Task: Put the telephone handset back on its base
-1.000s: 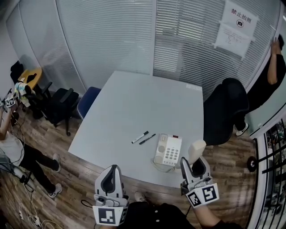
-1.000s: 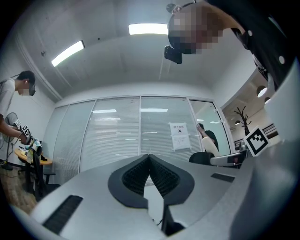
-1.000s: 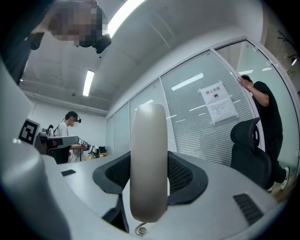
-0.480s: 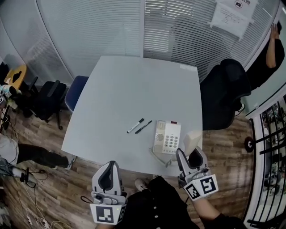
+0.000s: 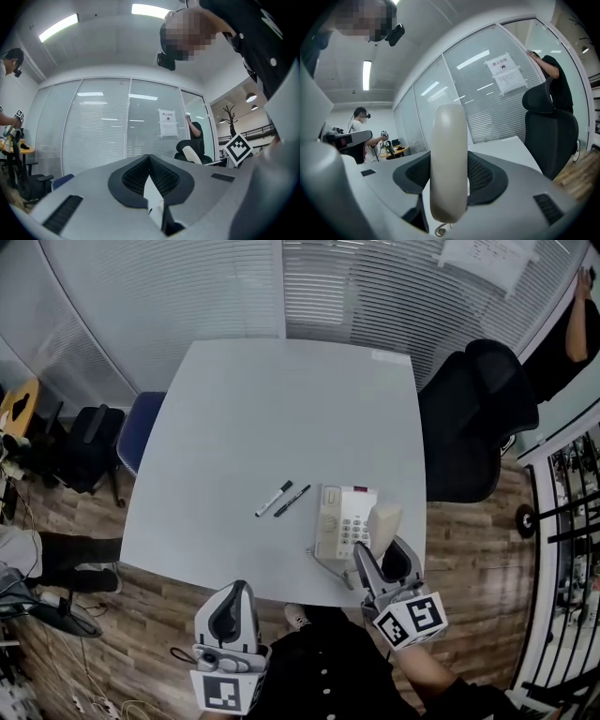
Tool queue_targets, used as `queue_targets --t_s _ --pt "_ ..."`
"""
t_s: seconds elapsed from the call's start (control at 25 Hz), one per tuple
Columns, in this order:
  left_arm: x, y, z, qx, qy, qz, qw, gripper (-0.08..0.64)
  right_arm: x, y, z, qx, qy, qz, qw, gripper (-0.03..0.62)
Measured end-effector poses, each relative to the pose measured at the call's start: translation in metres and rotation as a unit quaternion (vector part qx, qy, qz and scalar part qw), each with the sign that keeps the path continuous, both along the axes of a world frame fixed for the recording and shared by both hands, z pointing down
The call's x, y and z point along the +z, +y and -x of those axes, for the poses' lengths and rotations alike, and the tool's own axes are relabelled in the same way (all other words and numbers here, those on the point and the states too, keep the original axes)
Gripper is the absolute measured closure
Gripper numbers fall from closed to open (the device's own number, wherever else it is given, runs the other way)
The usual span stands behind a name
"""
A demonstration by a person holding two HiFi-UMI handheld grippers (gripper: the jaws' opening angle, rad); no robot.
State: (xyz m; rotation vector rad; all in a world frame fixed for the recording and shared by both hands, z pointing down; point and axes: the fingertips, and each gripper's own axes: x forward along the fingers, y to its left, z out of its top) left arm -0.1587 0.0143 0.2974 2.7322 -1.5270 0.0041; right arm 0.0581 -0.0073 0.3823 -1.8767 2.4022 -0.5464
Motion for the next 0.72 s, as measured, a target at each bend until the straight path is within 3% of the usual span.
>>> queue_targets --t_s 0.72 --pt "0.048 -0.025 -0.032 0.018 -0.021 0.07 0.9972 0.546 0.115 -0.037 0.006 0.021 -0.032 0.137 0.99 0.364"
